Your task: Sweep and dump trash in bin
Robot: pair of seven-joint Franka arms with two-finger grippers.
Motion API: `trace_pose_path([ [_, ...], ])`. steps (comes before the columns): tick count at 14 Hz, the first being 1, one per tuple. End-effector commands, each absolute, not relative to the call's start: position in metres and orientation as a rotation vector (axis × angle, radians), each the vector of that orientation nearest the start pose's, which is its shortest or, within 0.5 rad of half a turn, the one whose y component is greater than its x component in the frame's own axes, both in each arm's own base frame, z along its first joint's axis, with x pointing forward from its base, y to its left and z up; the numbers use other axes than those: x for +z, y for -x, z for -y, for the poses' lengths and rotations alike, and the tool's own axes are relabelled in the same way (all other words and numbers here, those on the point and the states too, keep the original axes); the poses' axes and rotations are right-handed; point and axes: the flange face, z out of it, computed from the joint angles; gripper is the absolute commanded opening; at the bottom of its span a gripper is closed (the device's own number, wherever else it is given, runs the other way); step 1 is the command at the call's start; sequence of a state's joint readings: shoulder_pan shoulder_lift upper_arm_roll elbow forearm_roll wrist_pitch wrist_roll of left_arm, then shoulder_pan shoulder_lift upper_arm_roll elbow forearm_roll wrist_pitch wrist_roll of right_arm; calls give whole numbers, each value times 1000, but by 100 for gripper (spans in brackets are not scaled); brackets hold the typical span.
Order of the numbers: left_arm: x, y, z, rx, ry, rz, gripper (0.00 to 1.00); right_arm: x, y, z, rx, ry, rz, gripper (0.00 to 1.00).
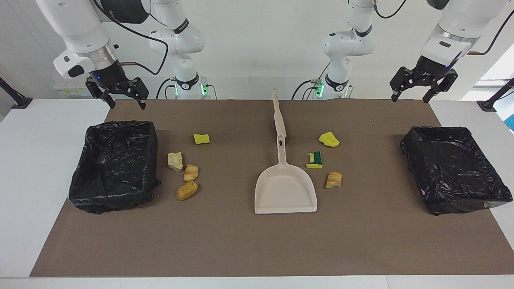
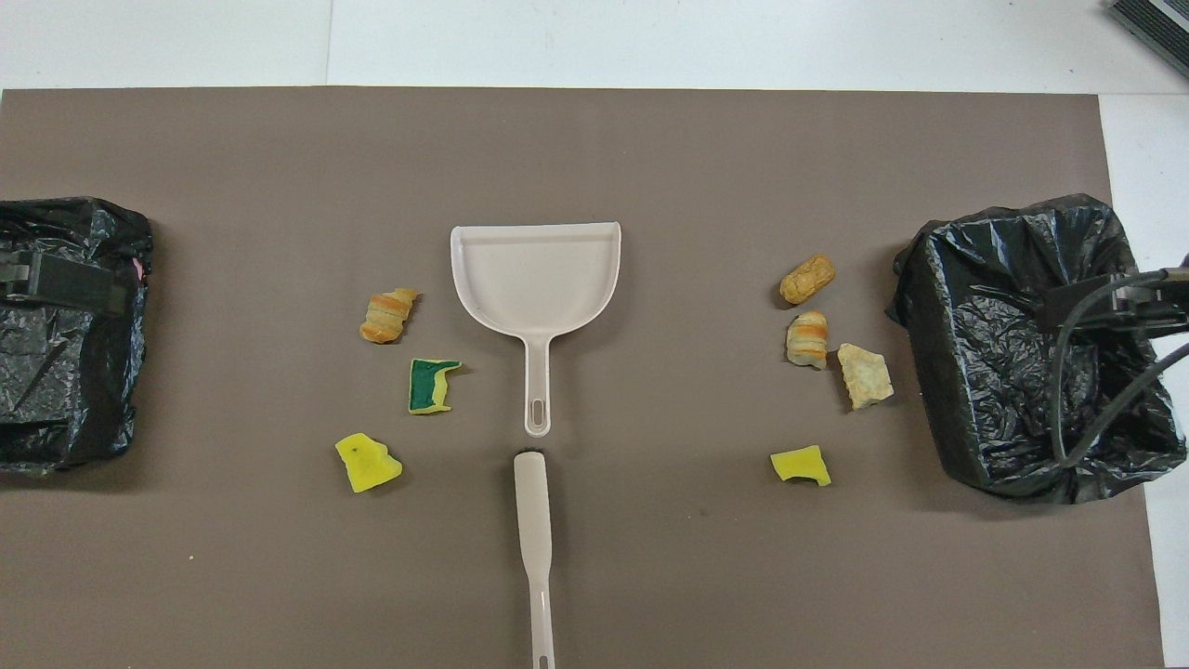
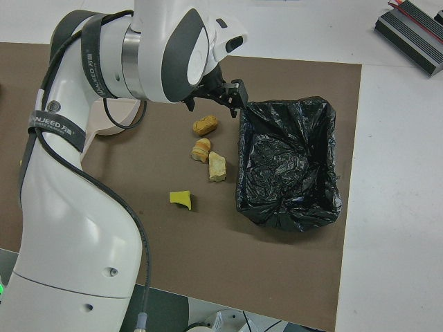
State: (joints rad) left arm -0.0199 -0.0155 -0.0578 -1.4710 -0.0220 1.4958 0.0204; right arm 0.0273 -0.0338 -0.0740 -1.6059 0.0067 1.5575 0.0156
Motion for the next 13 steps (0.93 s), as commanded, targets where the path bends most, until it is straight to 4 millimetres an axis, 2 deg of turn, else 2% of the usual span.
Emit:
trace_pose_path([
  [1, 679, -538, 44, -79, 3164, -162, 100, 626, -530, 27, 38, 3127, -74, 100],
  [13, 677, -536, 50, -59, 3166, -168, 100, 626, -530, 27, 31, 3122, -74, 100],
])
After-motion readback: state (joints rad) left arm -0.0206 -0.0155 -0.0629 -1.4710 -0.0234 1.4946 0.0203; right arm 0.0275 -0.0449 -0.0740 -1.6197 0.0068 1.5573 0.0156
